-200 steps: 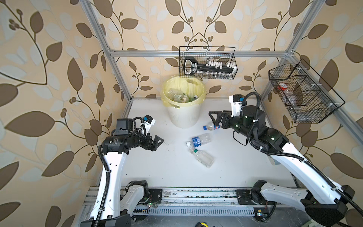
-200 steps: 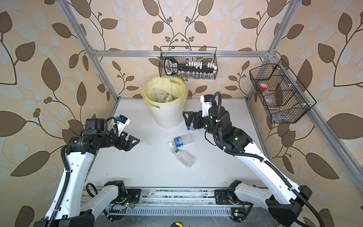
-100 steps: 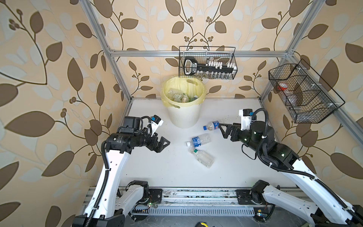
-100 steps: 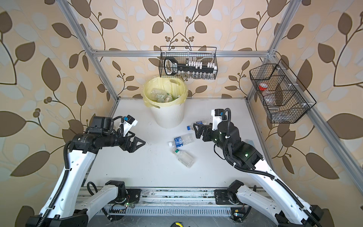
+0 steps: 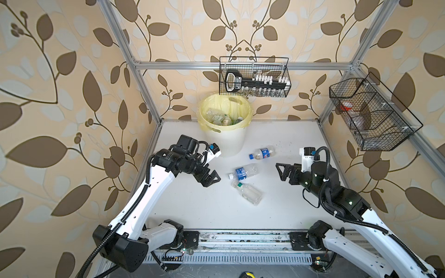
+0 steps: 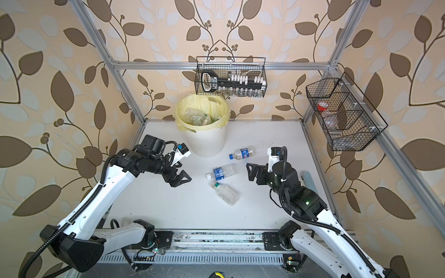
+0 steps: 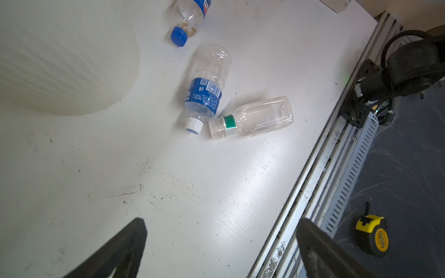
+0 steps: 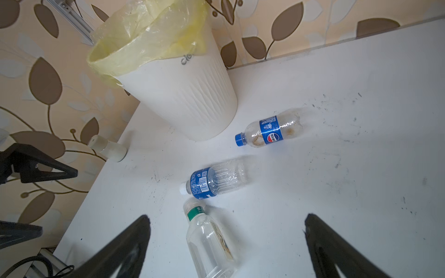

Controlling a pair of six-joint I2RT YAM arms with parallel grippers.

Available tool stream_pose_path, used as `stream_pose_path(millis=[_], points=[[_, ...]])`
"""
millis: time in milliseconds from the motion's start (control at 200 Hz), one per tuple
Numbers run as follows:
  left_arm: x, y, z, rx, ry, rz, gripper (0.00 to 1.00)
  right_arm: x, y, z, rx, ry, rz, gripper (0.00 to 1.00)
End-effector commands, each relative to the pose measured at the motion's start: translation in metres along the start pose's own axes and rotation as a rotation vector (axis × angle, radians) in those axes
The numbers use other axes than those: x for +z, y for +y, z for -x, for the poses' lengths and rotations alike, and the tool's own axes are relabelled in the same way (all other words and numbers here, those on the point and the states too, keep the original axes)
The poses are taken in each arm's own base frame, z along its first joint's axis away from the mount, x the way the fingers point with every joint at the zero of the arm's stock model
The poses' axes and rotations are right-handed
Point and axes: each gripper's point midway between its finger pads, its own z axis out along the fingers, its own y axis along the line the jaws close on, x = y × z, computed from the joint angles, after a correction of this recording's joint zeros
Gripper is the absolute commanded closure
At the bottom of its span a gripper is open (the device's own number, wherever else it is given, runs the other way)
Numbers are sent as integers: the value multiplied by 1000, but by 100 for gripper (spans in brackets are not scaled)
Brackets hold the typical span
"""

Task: Throw the plastic bottles in the bin
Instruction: 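Draw the right gripper back while the left gripper reaches toward the green-capped bottle, then lower the left gripper onto the green-capped clear bottle and close it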

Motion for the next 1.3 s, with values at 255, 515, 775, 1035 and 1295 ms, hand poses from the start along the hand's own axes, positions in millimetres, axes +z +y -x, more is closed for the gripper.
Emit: stream_pose_path(millis=[255, 515, 775, 1035, 1295], points=[[39, -42, 7, 318, 193, -65, 1, 4, -26, -26, 4, 53, -92, 0], [57, -63, 37, 462, 170, -85, 1, -5, -33, -26, 0, 53, -113, 0], [103, -79, 33, 613, 235, -58, 1, -20, -46, -27, 16, 10, -145, 0], [137, -96, 39, 694, 181, -60, 1, -30, -50, -30, 70, 8, -145, 0], [163, -94, 24, 762, 271, -24, 1, -35, -51, -31, 94, 11, -148, 0]])
